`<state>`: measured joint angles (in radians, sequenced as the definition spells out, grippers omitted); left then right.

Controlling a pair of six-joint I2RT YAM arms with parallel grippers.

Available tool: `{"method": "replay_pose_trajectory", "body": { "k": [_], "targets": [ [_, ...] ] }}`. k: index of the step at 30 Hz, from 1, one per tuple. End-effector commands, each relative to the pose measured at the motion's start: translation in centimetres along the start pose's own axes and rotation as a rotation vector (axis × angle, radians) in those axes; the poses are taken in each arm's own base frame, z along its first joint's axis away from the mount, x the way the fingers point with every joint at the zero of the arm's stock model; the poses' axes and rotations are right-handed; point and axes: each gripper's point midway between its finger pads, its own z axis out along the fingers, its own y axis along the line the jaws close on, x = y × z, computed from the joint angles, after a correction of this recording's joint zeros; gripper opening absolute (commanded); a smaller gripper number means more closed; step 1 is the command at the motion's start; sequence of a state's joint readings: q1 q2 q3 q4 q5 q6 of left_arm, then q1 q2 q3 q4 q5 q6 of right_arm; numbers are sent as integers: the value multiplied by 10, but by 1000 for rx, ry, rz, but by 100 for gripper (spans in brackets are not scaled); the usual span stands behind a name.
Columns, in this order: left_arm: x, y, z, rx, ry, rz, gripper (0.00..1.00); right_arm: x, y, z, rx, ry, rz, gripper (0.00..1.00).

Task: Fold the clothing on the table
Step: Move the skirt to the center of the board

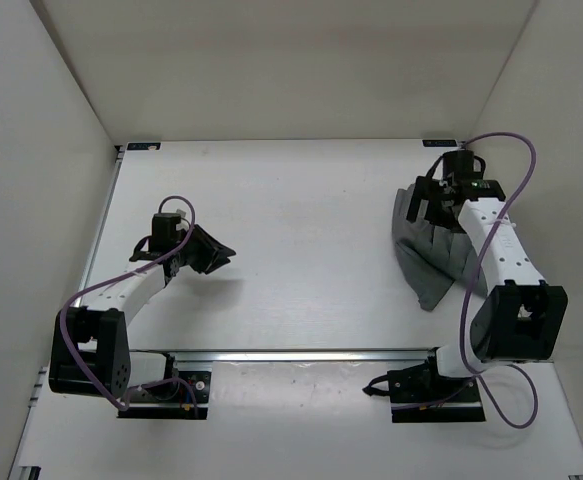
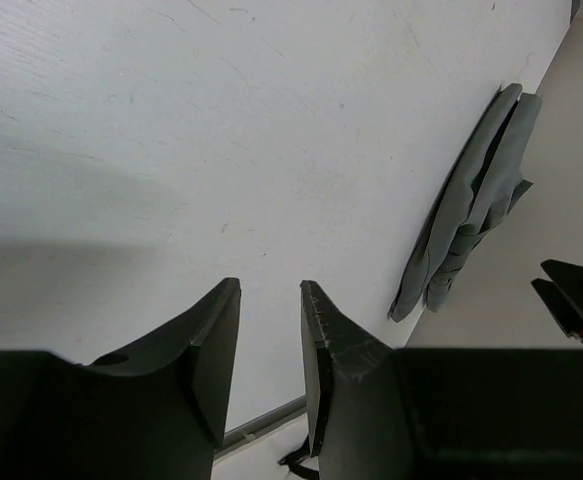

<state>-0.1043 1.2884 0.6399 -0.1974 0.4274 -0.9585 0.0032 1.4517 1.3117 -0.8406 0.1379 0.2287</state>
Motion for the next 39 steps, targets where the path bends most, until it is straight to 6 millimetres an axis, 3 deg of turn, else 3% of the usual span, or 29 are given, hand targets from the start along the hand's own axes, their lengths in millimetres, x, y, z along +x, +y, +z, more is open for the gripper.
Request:
{"method": "replay_pose_trajectory", "body": {
  "k": [1, 3, 4, 6, 8, 9, 10, 12, 13, 14, 17, 19, 21, 22, 24, 25, 27, 29, 32, 34, 35, 37, 38, 39],
  "targets": [
    [2, -4, 1, 24, 10, 13, 41, -17, -19, 23, -12, -43, 32, 99],
    [4, -4, 0, 22, 14, 16, 40, -6, -32, 53, 26, 25, 67, 98],
    [4, -4, 0, 23, 18, 21, 40, -6, -39, 59, 37, 37, 90, 97],
    [2, -4, -1, 25, 9, 17, 41, 11, -49, 90, 66, 140, 99, 89],
    [2, 0, -1, 21, 11, 6, 41, 20, -47, 109, 70, 197, 86, 80],
    [1, -4, -1, 27, 10, 19, 41, 25, -44, 112, 61, 220, 77, 79],
    [1, -3, -2, 23, 13, 9, 41, 27, -41, 116, 56, 236, 63, 71],
    [-1, -2, -2, 21, 11, 14, 42, 27, -27, 119, 18, 250, 45, 46],
    [-2, -3, -2, 26, 11, 12, 42, 26, -19, 116, 8, 246, 28, 20],
    [-3, 0, -3, 25, 13, 6, 41, 26, -8, 111, -24, 247, 13, 0],
    [-8, -1, -6, 28, 4, 5, 41, 14, 32, 93, -170, 229, 11, 1],
    [-9, 0, -7, 26, 4, 1, 41, 2, 77, 69, -313, 202, -25, 0],
    [-12, -3, -9, 31, -4, 7, 42, -26, 116, 35, -425, 119, -60, 0],
    [-14, -6, -9, 39, -8, 9, 41, -27, 139, 16, -494, 112, -79, 0],
    [-14, -6, -11, 35, -2, 8, 41, -62, 173, -37, -605, -13, -109, 0],
    [-17, -8, -12, 43, -8, 19, 41, -62, 187, -55, -644, -24, -111, 0],
    [-21, -12, -15, 40, -14, 20, 41, -81, 201, -100, -717, -90, -76, 0],
    [-28, -19, -20, 56, -32, 19, 41, -82, 209, -123, -773, -112, -53, 0],
    [-41, -37, -34, 87, -70, 42, 39, -62, 209, -133, -841, -81, -1, 0],
    [-57, -44, -45, 92, -119, 48, 38, -28, 199, -113, -826, -6, 36, 0],
    [-60, -47, -49, 92, -128, 63, 38, -21, 194, -118, -832, -6, 49, 0],
    [-61, -53, -50, 81, -125, 88, 38, 21, 183, -93, -800, 79, 53, 0],
    [-60, -52, -48, 72, -124, 104, 37, 31, 179, -91, -801, 94, 55, 0],
    [-53, -55, -43, 69, -98, 123, 36, 51, 173, -77, -773, 132, 52, 0]
  ]
}}
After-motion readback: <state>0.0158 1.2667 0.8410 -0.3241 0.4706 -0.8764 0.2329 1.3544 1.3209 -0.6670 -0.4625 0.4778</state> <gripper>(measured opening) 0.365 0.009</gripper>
